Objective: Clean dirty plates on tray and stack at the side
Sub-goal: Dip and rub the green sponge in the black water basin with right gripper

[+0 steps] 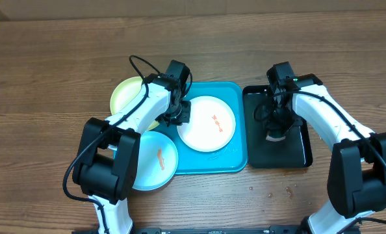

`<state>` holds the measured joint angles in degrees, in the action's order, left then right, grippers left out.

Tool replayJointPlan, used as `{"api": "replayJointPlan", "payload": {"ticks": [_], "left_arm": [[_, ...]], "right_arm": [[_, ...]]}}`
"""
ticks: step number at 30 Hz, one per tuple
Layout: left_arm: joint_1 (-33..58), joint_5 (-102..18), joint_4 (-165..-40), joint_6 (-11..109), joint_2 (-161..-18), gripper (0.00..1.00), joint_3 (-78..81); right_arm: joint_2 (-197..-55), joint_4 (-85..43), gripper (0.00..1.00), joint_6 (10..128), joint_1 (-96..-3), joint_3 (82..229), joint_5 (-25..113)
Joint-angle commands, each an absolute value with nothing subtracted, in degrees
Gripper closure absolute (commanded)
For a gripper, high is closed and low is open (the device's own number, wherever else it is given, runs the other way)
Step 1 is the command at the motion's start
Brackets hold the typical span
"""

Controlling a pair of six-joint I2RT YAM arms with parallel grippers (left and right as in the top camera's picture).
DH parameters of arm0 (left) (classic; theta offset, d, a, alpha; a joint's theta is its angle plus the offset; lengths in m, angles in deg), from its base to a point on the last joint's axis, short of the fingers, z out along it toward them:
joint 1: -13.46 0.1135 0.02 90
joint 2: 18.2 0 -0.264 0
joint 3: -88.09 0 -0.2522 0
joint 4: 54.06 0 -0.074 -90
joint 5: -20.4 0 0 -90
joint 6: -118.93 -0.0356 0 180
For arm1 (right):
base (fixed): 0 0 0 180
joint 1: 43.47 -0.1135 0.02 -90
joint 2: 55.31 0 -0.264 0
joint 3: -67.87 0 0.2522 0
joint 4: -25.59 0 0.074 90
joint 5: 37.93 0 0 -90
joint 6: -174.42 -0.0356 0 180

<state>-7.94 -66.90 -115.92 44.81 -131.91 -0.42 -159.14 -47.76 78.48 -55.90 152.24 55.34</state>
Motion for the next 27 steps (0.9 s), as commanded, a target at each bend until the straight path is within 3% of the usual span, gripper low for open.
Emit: {"api": "replayJointPlan", "payload": {"ticks": [1,8,13,19,22,27], "left_arm": [[-8.4,-66.5,-116.5,44.7,-132.5,0.79,0.4],[-8.4,-65.5,-119.9,50.0,-132.5,0.96,0.4],[-8.4,-65.6,-118.1,47.0,-132.5,0.96,0.4],[-8.4,-65.5,-117.8,46.5,-132.5,0.89,0.4],[-8.4,-65.5,-118.5,47.4,-132.5,0.96,0.4],[-8.4,-65.5,-118.6,47.4,-132.5,0.96,0.5]], "right_arm": [[-158.8,-47.5,0.96,78.7,-56.1,154.0,55.9],[-158.8,-47.5,0.96,78.7,-56.1,154.0,55.9],[-158.8,-47.5,0.96,78.7,-56.1,154.0,55.8],[-158.8,-47.5,0.96,78.7,-56.1,154.0,55.9],[-158.8,-47.1,0.96,78.7,-56.1,154.0,55.8],[-158.8,-48.6,0.96,78.9,-56.0,156.3,55.8]]}}
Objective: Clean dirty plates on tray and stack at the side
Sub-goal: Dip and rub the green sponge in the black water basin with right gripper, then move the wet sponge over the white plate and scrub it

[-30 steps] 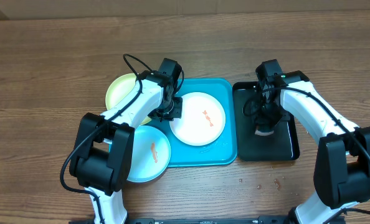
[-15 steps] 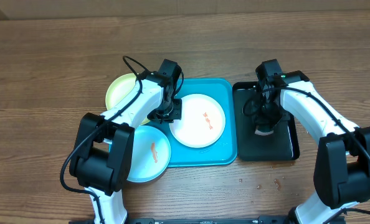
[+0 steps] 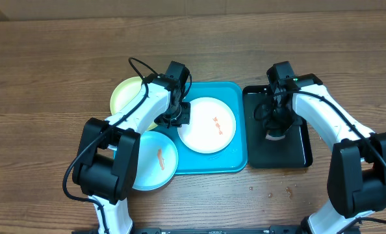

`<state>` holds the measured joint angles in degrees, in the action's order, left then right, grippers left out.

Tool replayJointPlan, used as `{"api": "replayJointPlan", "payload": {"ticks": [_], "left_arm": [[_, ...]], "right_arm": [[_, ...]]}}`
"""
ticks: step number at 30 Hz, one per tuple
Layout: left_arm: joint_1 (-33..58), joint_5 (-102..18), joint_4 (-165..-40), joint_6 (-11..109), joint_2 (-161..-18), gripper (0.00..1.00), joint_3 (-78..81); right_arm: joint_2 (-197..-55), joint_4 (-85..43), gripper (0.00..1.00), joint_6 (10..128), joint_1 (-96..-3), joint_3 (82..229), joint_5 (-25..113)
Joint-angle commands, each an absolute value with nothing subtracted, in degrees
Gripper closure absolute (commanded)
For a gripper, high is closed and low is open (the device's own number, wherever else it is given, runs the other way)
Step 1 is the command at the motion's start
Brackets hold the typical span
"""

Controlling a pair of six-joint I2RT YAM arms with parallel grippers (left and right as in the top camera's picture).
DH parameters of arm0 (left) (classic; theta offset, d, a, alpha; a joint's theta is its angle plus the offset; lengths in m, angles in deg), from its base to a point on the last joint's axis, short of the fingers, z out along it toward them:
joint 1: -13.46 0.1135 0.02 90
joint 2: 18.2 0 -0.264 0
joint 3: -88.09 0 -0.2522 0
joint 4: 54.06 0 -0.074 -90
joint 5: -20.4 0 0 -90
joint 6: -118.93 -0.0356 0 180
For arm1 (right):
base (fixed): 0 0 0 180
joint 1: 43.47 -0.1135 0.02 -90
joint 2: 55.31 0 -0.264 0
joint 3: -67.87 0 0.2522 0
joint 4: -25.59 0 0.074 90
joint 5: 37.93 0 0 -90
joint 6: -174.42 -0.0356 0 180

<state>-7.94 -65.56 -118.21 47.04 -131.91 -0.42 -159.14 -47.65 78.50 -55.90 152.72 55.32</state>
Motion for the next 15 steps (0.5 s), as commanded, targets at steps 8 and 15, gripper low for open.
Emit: {"api": "replayJointPlan", "payload": {"ticks": [8,15], "left_arm": [[-8.4,-65.5,-118.8,49.6,-132.5,0.96,2.2],[-8.4,-65.5,-119.2,52.0,-132.5,0.96,3.0]], "right_arm": [[-158.8,-52.5,0.96,78.9,-56.0,158.9,55.8],[-158.8,-53.1,0.96,78.9,-56.0,158.9,54.8]]}}
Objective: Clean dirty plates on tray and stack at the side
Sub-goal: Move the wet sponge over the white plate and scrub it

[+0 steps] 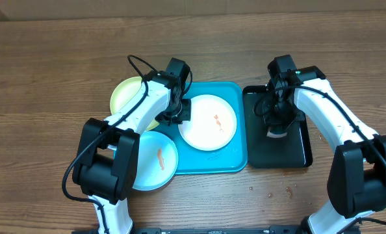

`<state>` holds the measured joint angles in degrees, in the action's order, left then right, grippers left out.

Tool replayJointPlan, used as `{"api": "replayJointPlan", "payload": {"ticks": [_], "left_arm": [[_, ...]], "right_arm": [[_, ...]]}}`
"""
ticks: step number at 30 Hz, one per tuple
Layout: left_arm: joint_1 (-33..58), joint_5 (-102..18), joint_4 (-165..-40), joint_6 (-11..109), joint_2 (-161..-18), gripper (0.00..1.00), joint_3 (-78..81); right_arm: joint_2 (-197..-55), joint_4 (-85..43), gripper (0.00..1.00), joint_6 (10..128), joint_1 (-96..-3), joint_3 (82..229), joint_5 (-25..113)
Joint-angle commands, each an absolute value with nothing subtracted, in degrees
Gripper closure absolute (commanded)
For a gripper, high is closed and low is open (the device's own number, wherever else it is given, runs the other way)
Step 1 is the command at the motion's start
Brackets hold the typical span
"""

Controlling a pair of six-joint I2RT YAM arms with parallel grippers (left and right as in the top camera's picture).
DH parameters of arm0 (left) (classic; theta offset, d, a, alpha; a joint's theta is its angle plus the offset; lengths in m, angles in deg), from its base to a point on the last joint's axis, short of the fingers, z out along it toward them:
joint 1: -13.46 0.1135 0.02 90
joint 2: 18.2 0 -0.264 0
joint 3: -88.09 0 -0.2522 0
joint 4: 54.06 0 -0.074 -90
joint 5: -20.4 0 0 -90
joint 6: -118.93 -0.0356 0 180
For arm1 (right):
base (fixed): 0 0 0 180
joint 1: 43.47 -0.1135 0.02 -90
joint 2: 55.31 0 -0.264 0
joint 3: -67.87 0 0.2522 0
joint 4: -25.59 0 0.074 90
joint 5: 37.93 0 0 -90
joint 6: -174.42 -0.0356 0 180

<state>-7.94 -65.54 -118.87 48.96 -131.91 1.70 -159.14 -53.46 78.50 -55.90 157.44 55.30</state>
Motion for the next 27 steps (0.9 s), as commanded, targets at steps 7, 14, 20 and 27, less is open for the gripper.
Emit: {"api": "replayJointPlan", "payload": {"ticks": [7,14,20,27], "left_arm": [[-8.5,-65.5,-119.6,52.8,-132.5,0.96,3.0],[-9.5,-65.6,-119.1,53.2,-132.5,0.96,2.9],[-10.4,-65.6,-118.1,53.4,-132.5,0.96,2.9],[-10.6,-66.3,-118.2,53.4,-132.5,0.96,2.9]], "right_arm": [[-158.8,-57.0,0.96,78.9,-56.0,164.0,53.9],[-158.8,-64.0,0.96,78.9,-56.4,174.3,44.9],[-158.9,-61.3,0.96,78.9,-60.0,174.5,35.9],[-158.9,-57.0,0.96,78.3,-67.0,173.4,40.1]]}}
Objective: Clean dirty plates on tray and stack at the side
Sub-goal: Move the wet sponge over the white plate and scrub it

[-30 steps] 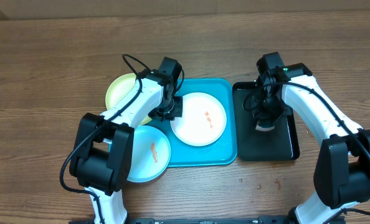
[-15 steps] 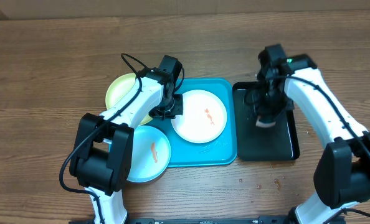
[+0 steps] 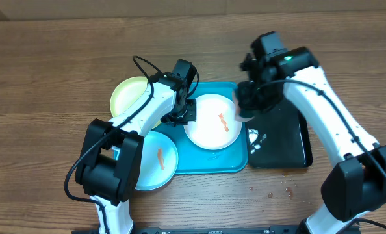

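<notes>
A white plate with an orange smear lies on the teal tray. My left gripper is shut on the plate's left rim. My right gripper, blurred, is at the plate's right rim, shut on a pale sponge. A light blue plate with an orange smear overlaps the tray's lower left corner. A pale yellow plate sits left of the tray, partly under my left arm.
A black tray stands right of the teal tray, with white flecks at its left edge. Crumbs lie on the wooden table in front of it.
My right gripper has left the black tray with the sponge and is now at the white plate's right rim. White flecks show on the black tray. The plate sits slightly further right.
My left gripper stayed at the white plate's left rim throughout. My right gripper was pressed down on the sponge in the black tray, then sat a little higher there, and now holds the sponge at the plate's edge.
</notes>
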`<state>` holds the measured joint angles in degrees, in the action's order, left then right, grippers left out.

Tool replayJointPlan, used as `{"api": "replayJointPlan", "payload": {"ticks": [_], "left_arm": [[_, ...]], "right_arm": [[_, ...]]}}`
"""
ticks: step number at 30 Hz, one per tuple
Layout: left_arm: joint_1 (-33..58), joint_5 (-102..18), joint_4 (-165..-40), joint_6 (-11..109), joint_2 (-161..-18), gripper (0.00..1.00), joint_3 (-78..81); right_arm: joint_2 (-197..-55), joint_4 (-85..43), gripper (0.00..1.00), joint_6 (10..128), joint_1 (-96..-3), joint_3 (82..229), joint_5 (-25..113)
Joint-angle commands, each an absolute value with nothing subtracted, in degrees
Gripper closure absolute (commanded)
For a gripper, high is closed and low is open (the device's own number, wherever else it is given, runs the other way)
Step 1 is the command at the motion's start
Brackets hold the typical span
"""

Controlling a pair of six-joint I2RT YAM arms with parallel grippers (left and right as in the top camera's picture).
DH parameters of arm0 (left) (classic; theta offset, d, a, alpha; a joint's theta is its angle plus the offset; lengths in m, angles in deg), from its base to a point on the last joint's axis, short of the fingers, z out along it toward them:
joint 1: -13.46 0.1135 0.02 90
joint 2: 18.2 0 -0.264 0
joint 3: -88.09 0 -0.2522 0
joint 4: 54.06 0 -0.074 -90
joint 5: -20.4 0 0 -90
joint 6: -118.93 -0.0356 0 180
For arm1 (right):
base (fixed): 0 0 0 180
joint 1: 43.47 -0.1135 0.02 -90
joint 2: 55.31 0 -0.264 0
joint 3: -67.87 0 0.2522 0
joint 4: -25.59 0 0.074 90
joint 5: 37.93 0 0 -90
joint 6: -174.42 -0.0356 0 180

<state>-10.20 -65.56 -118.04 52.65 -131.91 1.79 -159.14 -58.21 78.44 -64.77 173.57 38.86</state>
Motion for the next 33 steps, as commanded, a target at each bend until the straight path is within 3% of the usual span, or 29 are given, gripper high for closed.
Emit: {"api": "replayJointPlan", "payload": {"ticks": [1,20,33], "left_arm": [[-10.6,-66.9,-118.4,53.4,-132.5,0.96,2.9],[-10.6,-68.7,-119.4,53.4,-132.5,0.96,2.9],[-10.6,-68.7,-119.4,53.4,-132.5,0.96,2.9]], "right_arm": [[-158.9,-56.2,0.96,77.5,-68.0,172.8,41.8],[-159.3,-39.1,0.96,75.7,-70.8,159.5,44.6],[-165.2,-35.8,0.96,75.7,-70.9,158.8,48.7]]}}
